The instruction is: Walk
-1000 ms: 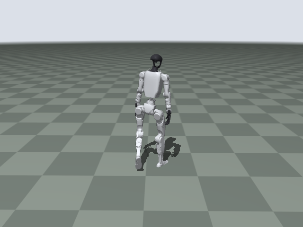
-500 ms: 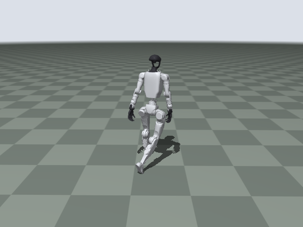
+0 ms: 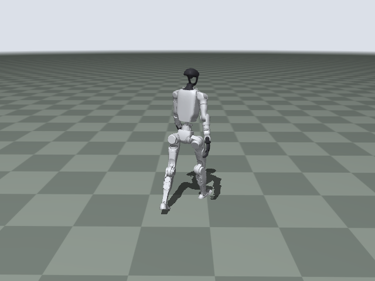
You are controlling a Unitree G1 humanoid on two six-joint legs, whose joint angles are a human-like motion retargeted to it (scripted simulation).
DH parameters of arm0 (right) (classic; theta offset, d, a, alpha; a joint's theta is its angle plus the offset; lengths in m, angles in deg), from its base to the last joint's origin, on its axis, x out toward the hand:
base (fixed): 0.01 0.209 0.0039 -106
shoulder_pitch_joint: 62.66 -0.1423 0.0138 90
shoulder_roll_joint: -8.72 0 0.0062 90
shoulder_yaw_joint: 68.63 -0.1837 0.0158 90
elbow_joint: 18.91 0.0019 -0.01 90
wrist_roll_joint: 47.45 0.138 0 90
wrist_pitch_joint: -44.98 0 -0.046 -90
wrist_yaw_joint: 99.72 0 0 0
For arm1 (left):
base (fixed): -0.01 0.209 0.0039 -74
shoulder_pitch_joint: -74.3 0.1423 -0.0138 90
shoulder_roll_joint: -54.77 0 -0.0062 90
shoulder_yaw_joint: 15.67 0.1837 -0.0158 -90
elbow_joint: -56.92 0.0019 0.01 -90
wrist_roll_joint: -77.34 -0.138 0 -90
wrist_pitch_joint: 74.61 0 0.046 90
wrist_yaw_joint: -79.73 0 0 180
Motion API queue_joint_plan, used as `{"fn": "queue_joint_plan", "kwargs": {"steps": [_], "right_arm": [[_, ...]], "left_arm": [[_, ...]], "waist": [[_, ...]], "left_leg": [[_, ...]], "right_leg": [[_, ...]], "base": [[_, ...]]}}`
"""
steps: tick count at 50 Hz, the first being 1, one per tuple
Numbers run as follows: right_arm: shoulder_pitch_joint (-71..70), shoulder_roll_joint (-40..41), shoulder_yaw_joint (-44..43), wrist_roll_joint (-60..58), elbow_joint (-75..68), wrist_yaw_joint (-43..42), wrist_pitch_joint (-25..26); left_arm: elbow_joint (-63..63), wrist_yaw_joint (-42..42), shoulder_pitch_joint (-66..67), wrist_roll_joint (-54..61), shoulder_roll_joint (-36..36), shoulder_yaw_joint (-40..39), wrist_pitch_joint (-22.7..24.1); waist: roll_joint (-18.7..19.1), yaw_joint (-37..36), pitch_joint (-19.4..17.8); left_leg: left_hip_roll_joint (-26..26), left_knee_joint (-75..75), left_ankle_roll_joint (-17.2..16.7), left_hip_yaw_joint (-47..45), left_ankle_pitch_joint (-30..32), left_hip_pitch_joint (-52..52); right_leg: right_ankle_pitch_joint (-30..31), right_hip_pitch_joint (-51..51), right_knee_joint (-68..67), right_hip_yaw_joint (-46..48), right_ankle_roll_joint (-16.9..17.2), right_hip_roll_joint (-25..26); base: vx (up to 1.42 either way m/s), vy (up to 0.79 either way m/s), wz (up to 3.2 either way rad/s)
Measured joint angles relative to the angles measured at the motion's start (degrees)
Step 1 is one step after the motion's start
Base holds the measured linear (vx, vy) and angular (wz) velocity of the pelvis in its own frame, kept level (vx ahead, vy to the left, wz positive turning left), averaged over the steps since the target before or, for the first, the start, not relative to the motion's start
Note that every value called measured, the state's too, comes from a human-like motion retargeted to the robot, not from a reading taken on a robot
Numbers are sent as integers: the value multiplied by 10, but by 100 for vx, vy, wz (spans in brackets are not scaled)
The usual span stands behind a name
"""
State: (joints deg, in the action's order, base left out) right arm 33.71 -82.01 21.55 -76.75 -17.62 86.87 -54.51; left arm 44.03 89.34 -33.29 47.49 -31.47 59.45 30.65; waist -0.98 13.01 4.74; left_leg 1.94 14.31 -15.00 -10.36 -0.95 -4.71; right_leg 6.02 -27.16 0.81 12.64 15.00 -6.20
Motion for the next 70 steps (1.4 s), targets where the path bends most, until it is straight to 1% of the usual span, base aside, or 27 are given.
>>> {"fn": "queue_joint_plan", "kwargs": {"steps": [3,5,6,7,10,13,15,19,23,25,29,30,33,35,37,40,43,47,51,54,57,59,61,63,65,67,70], "right_arm": [[-32,8,-4,10,-6,-3,-3],[-59,22,14,15,-5,-8,-9],[-70,30,24,13,-2,-11,-13],[-82,39,34,10,2,-13,-17],[-121,65,63,-5,23,-20,-27],[-157,85,91,-6,51,-35,-45],[-172,102,107,1,70,-43,-60],[-207,113,115,20,101,-45,-81],[-230,108,115,23,115,-43,-85],[-232,105,117,20,117,-40,-82],[-204,90,124,4,112,-35,-72],[-194,87,125,1,108,-35,-68],[-153,77,120,1,90,-31,-61],[-134,66,112,7,73,-28,-57],[-114,54,103,9,59,-22,-51],[-71,38,79,5,50,-16,-44],[-38,21,59,11,42,-13,-42],[-15,-1,46,-1,26,-9,-29],[-27,-10,37,-15,6,-6,-11],[-34,-8,31,-15,-3,-6,-7],[-36,1,29,-7,-8,-5,-8],[-43,12,28,-5,-10,-6,-8],[-69,21,35,-4,-9,-10,-10],[-97,34,55,-2,-5,-17,-16],[-122,53,73,-3,5,-22,-25],[-147,69,84,-6,22,-24,-33],[-186,84,106,-8,56,-33,-48]], "left_arm": [[19,-9,33,-23,13,7,-11],[44,-18,54,-39,12,-4,-22],[56,-17,68,-45,11,-8,-30],[66,-17,83,-51,10,-12,-37],[82,-18,136,-68,10,-36,-52],[89,-21,194,-71,14,-62,-56],[93,-22,235,-68,10,-71,-59],[106,-23,291,-78,4,-89,-70],[126,-23,320,-85,-7,-104,-86],[132,-22,332,-89,-13,-114,-91],[139,-18,343,-83,-14,-127,-100],[141,-18,341,-81,-16,-129,-103],[145,-20,312,-73,-19,-125,-108],[143,-18,277,-63,-22,-112,-105],[137,-13,235,-55,-27,-94,-101],[119,-14,166,-53,-30,-72,-92],[83,-16,102,-43,-24,-59,-69],[36,-10,32,0,-16,-48,-29],[-10,-2,-17,32,-18,-44,-3],[-24,-3,-36,42,-14,-33,8],[-16,5,-32,31,-2,-20,8],[-5,7,-15,12,14,-13,4],[9,-2,2,-4,27,-13,1],[31,-15,27,-18,30,-21,-4],[46,-23,59,-29,28,-23,-14],[52,-34,97,-44,30,-34,-21],[71,-52,152,-51,33,-61,-27]], "waist": [[-10,21,-25],[-32,20,-30],[-38,17,-27],[-43,14,-25],[-48,6,-30],[-56,-30,-48],[-52,-60,-55],[-41,-83,-61],[-41,-82,-51],[-47,-85,-32],[-51,-102,-19],[-52,-107,-13],[-37,-108,-17],[-5,-82,-29],[21,-77,-22],[33,-75,-19],[36,-66,-34],[18,-41,-45],[-2,-35,-63],[4,-30,-68],[8,-18,-57],[3,-14,-48],[-17,4,-53],[-36,6,-57],[-43,-8,-53],[-45,-15,-54],[-52,-42,-70]], "left_leg": [[68,143,0,-33,178,38],[36,273,0,-124,233,92],[27,316,0,-125,242,120],[19,350,0,-122,232,144],[17,369,0,-88,131,192],[49,326,0,-24,68,242],[12,272,18,1,34,267],[-19,88,162,-8,6,308],[-7,-119,288,-8,-23,320],[-19,-188,300,-30,-13,322],[9,-128,296,8,9,318],[16,-121,293,30,22,321],[-15,-65,248,44,-29,305],[-40,-48,227,55,-60,279],[-70,-39,210,41,-84,262],[-74,-48,196,53,-109,228],[-71,-75,189,47,-117,171],[-59,-101,155,27,-136,92],[-81,-93,74,9,-161,27],[-86,-66,30,10,-154,-4],[-58,0,1,24,-70,-9],[-22,65,0,16,52,0],[19,162,0,-16,178,42],[4,275,0,-75,251,84],[-17,352,0,-100,224,129],[-22,383,0,-85,149,169],[33,359,0,-23,81,234]], "right_leg": [[-20,41,-56,-19,-1,-83],[-42,69,-67,-28,-2,-116],[-51,86,-63,-7,-10,-118],[-60,103,-59,10,-19,-116],[-82,152,-46,25,-40,-88],[-105,208,-31,27,-60,-57],[-127,242,-25,25,-87,-12],[-164,282,-34,26,-121,20],[-190,316,-39,42,-135,30],[-187,322,-42,40,-143,40],[-111,347,-83,-1,-120,47],[-72,350,-99,-7,-112,52],[128,333,-206,-21,-65,76],[200,280,-322,-19,-51,112],[158,215,-407,-30,-35,120],[30,126,-465,-13,-82,92],[-44,71,-410,-26,-52,69],[-70,28,-224,-20,0,8],[-98,-6,-30,-29,0,36],[-99,4,20,-38,0,55],[-50,17,-4,24,0,26],[-24,29,-25,-20,0,8],[-25,46,-50,-12,0,-56],[-45,80,-62,-14,-12,-84],[-63,113,-57,13,-31,-82],[-73,141,-50,17,-53,-64],[-94,191,-39,14,-73,-50]], "base": [[82,73,141],[88,10,55],[93,-30,6],[102,-41,-3],[83,-24,-9],[81,-24,-85],[85,-36,-104],[86,5,-12],[76,8,36],[84,-4,-5],[105,30,-65],[88,16,-81],[94,16,-52],[78,14,36],[81,14,-6],[79,14,-18],[76,13,12],[79,-2,10],[76,-48,-23],[107,-13,14],[94,23,67],[106,42,84],[85,46,121],[80,11,47],[90,-19,-25],[83,-10,12],[82,-6,-47]]}}
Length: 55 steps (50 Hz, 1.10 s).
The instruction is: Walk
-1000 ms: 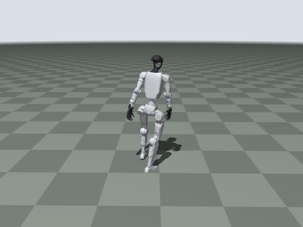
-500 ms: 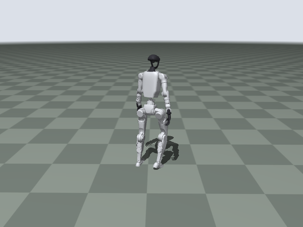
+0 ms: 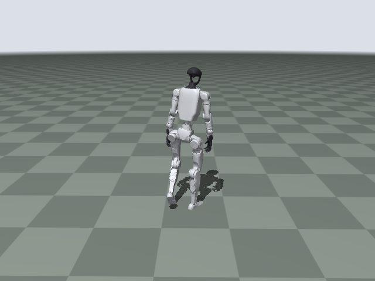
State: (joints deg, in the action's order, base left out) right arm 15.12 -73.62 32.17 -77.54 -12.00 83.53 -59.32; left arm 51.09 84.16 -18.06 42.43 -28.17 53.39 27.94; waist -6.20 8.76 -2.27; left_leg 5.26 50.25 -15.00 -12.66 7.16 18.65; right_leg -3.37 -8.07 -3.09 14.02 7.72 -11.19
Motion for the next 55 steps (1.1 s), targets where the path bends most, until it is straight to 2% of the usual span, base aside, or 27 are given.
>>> {"fn": "queue_joint_plan", "kwargs": {"steps": [2,5,8,10,12,15,18,21,22,23,25,27,30,34,37,39,41,43,45,47,48,50,53,55], "right_arm": [[-18,9,16,5,23,-7,-12],[-40,18,30,17,52,-9,-27],[-56,23,28,21,70,-8,-33],[-61,24,23,23,75,-10,-34],[-62,29,19,28,73,-11,-35],[-45,29,24,26,59,-7,-30],[-5,21,29,14,44,-5,-20],[35,12,28,5,22,-5,-11],[46,7,26,6,13,-3,-9],[56,1,24,8,5,0,-8],[79,-14,17,12,-3,8,-5],[108,-29,4,9,-2,14,-2],[143,-51,-19,10,-3,20,2],[172,-77,-38,10,-16,27,11],[182,-88,-48,2,-27,29,21],[179,-87,-54,-1,-35,31,27],[176,-86,-59,-2,-41,31,30],[178,-82,-62,-1,-42,28,29],[183,-78,-68,4,-43,27,26],[188,-74,-70,6,-41,25,22],[190,-69,-69,5,-38,22,19],[179,-68,-71,10,-38,22,16],[134,-65,-71,18,-40,27,15],[99,-62,-54,17,-28,20,12]], "left_arm": [[18,-2,39,4,-5,-13,-8],[39,-6,94,2,-14,-32,-23],[60,-8,134,-5,-28,-48,-42],[73,-9,152,-8,-37,-58,-55],[76,-10,165,-10,-50,-72,-61],[76,-8,193,-1,-47,-85,-62],[79,-6,204,1,-40,-86,-67],[81,-4,182,3,-35,-80,-70],[80,-3,169,8,-34,-71,-69],[79,-3,152,14,-34,-59,-66],[77,-1,111,18,-36,-33,-62],[69,3,62,10,-38,-15,-59],[39,14,-13,6,-39,10,-45],[-16,22,-94,30,-36,29,-9],[-53,29,-139,56,-40,39,16],[-74,35,-162,67,-51,43,30],[-89,41,-175,75,-58,49,40],[-97,43,-178,78,-65,56,47],[-99,46,-173,78,-66,70,51],[-94,48,-158,68,-63,79,51],[-90,49,-149,61,-64,80,51],[-75,52,-135,42,-61,84,44],[-38,35,-114,6,-59,86,23],[-8,23,-100,-9,-63,66,13]], "waist": [[6,-25,-6],[14,-45,-1],[20,-51,-1],[20,-42,6],[20,-36,23],[7,-49,38],[1,-67,49],[19,-58,46],[30,-51,41],[46,-42,38],[68,-36,43],[81,-41,49],[91,-27,38],[86,0,28],[62,17,19],[47,16,14],[43,13,14],[50,4,22],[59,11,28],[66,36,37],[58,41,58],[44,49,91],[41,50,45],[15,39,28]], "left_leg": [[-20,-47,31,20,-40,29],[-46,-172,144,15,-71,66],[-46,-331,224,48,-82,83],[-33,-452,288,79,-69,85],[-68,-552,300,98,-45,96],[-63,-543,300,54,-71,81],[-21,-486,300,84,-91,71],[-47,-449,247,73,-106,44],[-59,-443,235,71,-114,32],[-74,-442,227,68,-124,18],[-97,-441,212,58,-142,1],[-112,-445,198,42,-154,-16],[-116,-459,179,39,-161,-50],[-108,-476,149,23,-179,-104],[-88,-480,121,7,-197,-153],[-100,-478,86,-6,-208,-179],[-107,-471,61,-13,-221,-201],[-113,-461,42,-23,-235,-217],[-103,-443,26,-2,-244,-231],[-78,-425,9,27,-216,-241],[-51,-417,2,31,-183,-225],[11,-390,0,25,-90,-195],[39,-216,0,-13,42,-153],[29,-91,0,-74,87,-101]], "right_leg": [[-18,32,5,-4,-25,33],[-49,67,5,-1,-51,58],[-79,100,0,-1,-73,81],[-95,118,-2,12,-81,87],[-96,114,-5,22,-116,129],[-69,135,-22,-12,-110,127],[16,161,-61,-33,-95,117],[178,152,-157,-41,-75,140],[215,138,-201,-35,-64,148],[219,119,-250,-12,-55,150],[201,68,-340,9,-53,145],[138,12,-396,8,-69,140],[94,-65,-410,-20,-23,150],[54,-122,-294,-35,31,104],[61,-137,-138,-27,73,60],[63,-155,-33,-20,73,73],[36,-173,46,4,73,75],[0,-184,79,8,73,89],[14,-170,71,28,73,72],[26,-157,45,37,73,40],[71,-179,51,50,73,25],[106,-203,40,9,73,-4],[96,-155,-8,46,73,-63],[88,-126,-11,43,72,-91]], "base": [[79,-12,-71],[87,4,-25],[84,9,20],[66,-9,72],[65,-43,44],[98,22,-63],[98,48,-96],[80,27,-40],[69,16,2],[73,19,6],[64,18,-19],[70,19,-38],[63,17,27],[57,12,38],[72,-8,15],[66,-48,-30],[61,-28,-33],[83,1,-34],[92,28,58],[80,29,129],[74,10,103],[61,25,109],[62,43,108],[61,9,14]]}}
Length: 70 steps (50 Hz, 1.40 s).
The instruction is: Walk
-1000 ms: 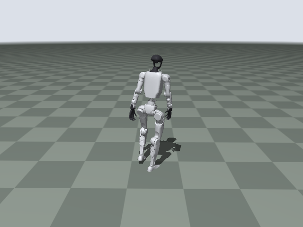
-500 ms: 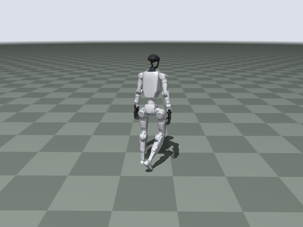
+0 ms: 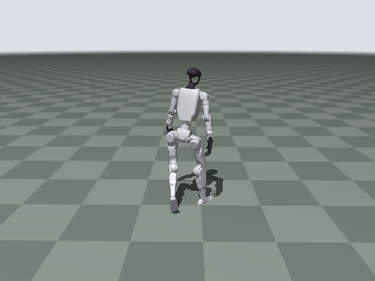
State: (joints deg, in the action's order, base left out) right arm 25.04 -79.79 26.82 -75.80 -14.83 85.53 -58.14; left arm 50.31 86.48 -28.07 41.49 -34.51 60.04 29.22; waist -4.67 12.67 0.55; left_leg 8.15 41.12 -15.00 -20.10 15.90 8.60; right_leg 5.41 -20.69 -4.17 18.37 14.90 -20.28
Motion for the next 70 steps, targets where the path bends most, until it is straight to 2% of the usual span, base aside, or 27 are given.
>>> {"fn": "queue_joint_plan", "kwargs": {"steps": [2,6,8,10,16,20,22,24,28,31,35,38,42,45,48,55,57,59,63,70], "right_arm": [[-24,4,15,-3,19,-6,-6],[-73,14,35,-6,61,-8,-16],[-92,17,46,0,85,-14,-24],[-103,25,57,10,105,-19,-33],[-131,36,54,14,123,-19,-43],[-125,41,58,13,113,-18,-46],[-110,43,62,10,107,-15,-47],[-93,44,63,5,102,-14,-47],[-64,36,68,-2,89,-8,-42],[-37,31,72,-14,71,-3,-31],[-3,20,60,-15,49,-7,-24],[10,9,51,-9,37,-1,-18],[23,0,34,-10,36,-1,-10],[26,-6,30,-3,36,0,-8],[28,-7,32,-6,41,-2,-6],[19,7,43,-1,63,-3,-14],[16,16,49,0,69,-4,-18],[14,21,56,1,72,-5,-21],[8,34,66,-4,72,-4,-25],[8,33,64,-1,75,-9,-35]], "left_arm": [[18,4,26,-5,-4,-10,-12],[25,-1,95,-9,-3,-46,-24],[29,-4,128,-2,3,-67,-27],[35,-6,163,8,4,-82,-30],[43,-7,216,11,14,-108,-40],[46,-5,228,11,23,-114,-41],[44,0,230,8,26,-114,-39],[40,5,226,5,28,-111,-37],[28,10,209,6,30,-104,-32],[19,18,200,7,30,-102,-27],[6,25,168,12,18,-81,-22],[-19,31,143,13,8,-65,-14],[-51,38,102,25,-7,-44,-4],[-72,41,76,35,-11,-37,4],[-90,47,64,49,-7,-33,13],[-98,54,56,64,8,-29,20],[-84,53,62,59,8,-29,17],[-62,48,70,49,13,-30,10],[-6,29,93,19,19,-35,-11],[49,3,140,-23,40,-49,-57]], "waist": [[-10,-6,3],[-10,-11,0],[-13,-28,-10],[-5,-51,-18],[20,-59,-25],[10,-50,-19],[-1,-59,-8],[-5,-70,0],[-2,-88,3],[0,-91,17],[18,-85,9],[48,-78,20],[66,-84,22],[66,-80,19],[59,-70,20],[12,-63,-3],[12,-59,-10],[12,-50,-11],[17,-40,3],[31,-43,12]], "left_leg": [[-13,80,0,-5,20,41],[-28,96,0,30,-33,95],[-27,62,0,60,-65,117],[-61,16,0,94,-104,128],[-72,-239,160,142,-133,155],[-64,-407,279,144,-124,159],[-64,-452,297,114,-142,164],[-69,-459,296,79,-165,168],[-66,-425,293,92,-147,158],[-70,-385,261,117,-144,157],[-95,-351,229,115,-186,131],[-125,-350,218,103,-215,115],[-146,-342,204,93,-235,102],[-143,-346,200,90,-242,82],[-131,-353,195,86,-247,59],[-72,-369,180,91,-261,-19],[-80,-371,164,105,-264,-39],[-69,-378,160,114,-264,-59],[-72,-383,140,128,-257,-74],[-100,-363,90,128,-247,-70]], "right_leg": [[-16,27,8,11,-4,-7],[-50,70,14,29,-40,23],[-70,94,16,16,-60,49],[-94,127,22,10,-90,99],[-147,187,18,26,-126,155],[-180,224,16,30,-139,158],[-194,235,11,16,-145,155],[-204,243,2,-4,-150,160],[-186,265,-19,-27,-153,178],[-112,272,-53,-43,-151,191],[58,252,-162,-57,-124,210],[90,195,-275,-47,-88,212],[19,120,-349,-63,-83,209],[-12,87,-324,-78,-43,196],[-39,77,-240,-82,-25,169],[-80,99,-25,-146,1,108],[-74,105,6,-177,1,128],[-84,116,12,-197,-7,123],[-104,131,12,-160,-41,132],[-114,147,22,-122,-62,149]], "base": [[87,-21,5],[69,-30,3],[70,-35,-88],[67,-40,-97],[63,-2,1],[63,6,20],[68,8,-34],[70,9,-48],[55,15,-60],[78,25,-74],[57,21,-33],[46,17,-17],[48,17,-24],[39,12,10],[34,5,26],[34,-5,25],[32,-19,53],[32,0,63],[29,-12,56],[20,-10,46]]}}
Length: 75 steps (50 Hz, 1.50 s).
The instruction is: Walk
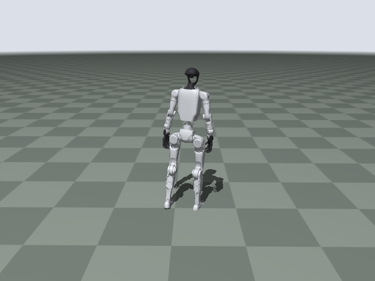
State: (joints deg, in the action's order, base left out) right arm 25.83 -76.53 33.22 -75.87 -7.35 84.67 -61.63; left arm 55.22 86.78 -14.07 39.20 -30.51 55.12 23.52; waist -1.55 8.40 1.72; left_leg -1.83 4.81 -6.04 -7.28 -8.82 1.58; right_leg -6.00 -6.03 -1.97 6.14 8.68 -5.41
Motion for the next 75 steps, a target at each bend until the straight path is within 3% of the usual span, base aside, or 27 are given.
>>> {"fn": "queue_joint_plan", "kwargs": {"steps": [8,19,25,33,35,37,42,46,48,52,55,58,63,68,70,75], "right_arm": [[-19,-18,6,-5,-19,-3,4],[-42,-65,51,-32,-25,-1,-9],[-52,-78,71,-43,-21,-3,-14],[-34,-60,65,-50,-23,-13,-12],[-26,-54,60,-49,-24,-15,-10],[-18,-51,56,-49,-24,-17,-8],[-1,-49,49,-43,-27,-17,4],[12,-43,27,-40,-38,-22,18],[17,-43,18,-34,-40,-23,20],[24,-50,17,-31,-35,-27,26],[29,-48,17,-33,-38,-30,34],[30,-42,14,-29,-41,-33,36],[36,-31,15,-25,-36,-35,34],[36,-25,17,-22,-38,-32,33],[33,-22,19,-21,-41,-32,34],[19,-13,24,-24,-44,-29,35]], "left_arm": [[-36,-4,17,-27,6,-7,-26],[-119,6,-42,4,34,22,9],[-143,0,-57,-1,44,49,25],[-100,-10,-44,-24,41,54,7],[-85,-13,-39,-27,39,52,2],[-72,-13,-31,-30,39,49,-4],[-49,-7,-22,-44,39,42,-14],[-45,-6,-20,-56,38,41,-18],[-46,-8,-22,-58,39,41,-19],[-47,-5,-24,-48,42,40,-16],[-48,9,-26,-48,32,44,-23],[-50,12,-31,-55,22,42,-34],[-52,19,-39,-51,6,44,-44],[-57,28,-50,-52,1,48,-49],[-60,30,-52,-52,1,49,-49],[-69,27,-52,-46,5,49,-45]], "waist": [[1,-33,-23],[8,-73,-58],[24,-78,-57],[31,-58,-22],[40,-49,-9],[53,-44,0],[57,-45,13],[50,-76,19],[57,-89,20],[92,-82,27],[91,-59,25],[76,-61,20],[48,-47,14],[31,-21,-1],[28,-21,-5],[21,-53,-9]], "left_leg": [[-6,50,-43,23,37,53],[35,36,-14,147,95,133],[25,58,13,12,60,137],[9,89,58,-186,58,89],[-6,78,31,-232,53,70],[-21,54,-18,-262,36,54],[-20,31,-12,-221,-7,50],[-14,21,4,-180,-15,53],[-21,19,10,-151,-18,59],[-45,23,25,-71,-23,80],[-33,26,32,-7,-17,88],[-12,26,41,30,-8,88],[33,22,48,107,7,83],[69,33,36,190,27,75],[75,36,28,210,35,73],[71,49,-8,216,55,84]], "right_leg": [[-6,-2,0,53,-23,-1],[-23,-15,0,178,-48,-40],[-43,-15,-11,256,-59,-50],[-67,17,-8,367,-53,-54],[-73,29,-5,399,-50,-40],[-81,39,-8,428,-44,-24],[-89,68,-22,467,-32,-19],[-52,79,-64,461,-26,-41],[-15,76,-111,450,-28,-59],[16,18,-256,344,-76,-88],[2,-39,-278,167,-44,-36],[-3,-54,-241,48,-41,11],[0,-48,-144,-99,-42,32],[9,-27,-72,-252,-20,52],[11,-18,-65,-274,-19,58],[-20,4,-56,-143,-39,31]], "base": [[-1,-5,64],[-19,0,145],[-17,1,166],[-7,6,157],[-1,11,162],[0,19,140],[2,24,105],[-2,26,70],[-5,19,104],[2,24,167],[5,17,223],[2,3,184],[13,2,214],[11,-2,250],[9,-8,208],[3,-14,149]]}}
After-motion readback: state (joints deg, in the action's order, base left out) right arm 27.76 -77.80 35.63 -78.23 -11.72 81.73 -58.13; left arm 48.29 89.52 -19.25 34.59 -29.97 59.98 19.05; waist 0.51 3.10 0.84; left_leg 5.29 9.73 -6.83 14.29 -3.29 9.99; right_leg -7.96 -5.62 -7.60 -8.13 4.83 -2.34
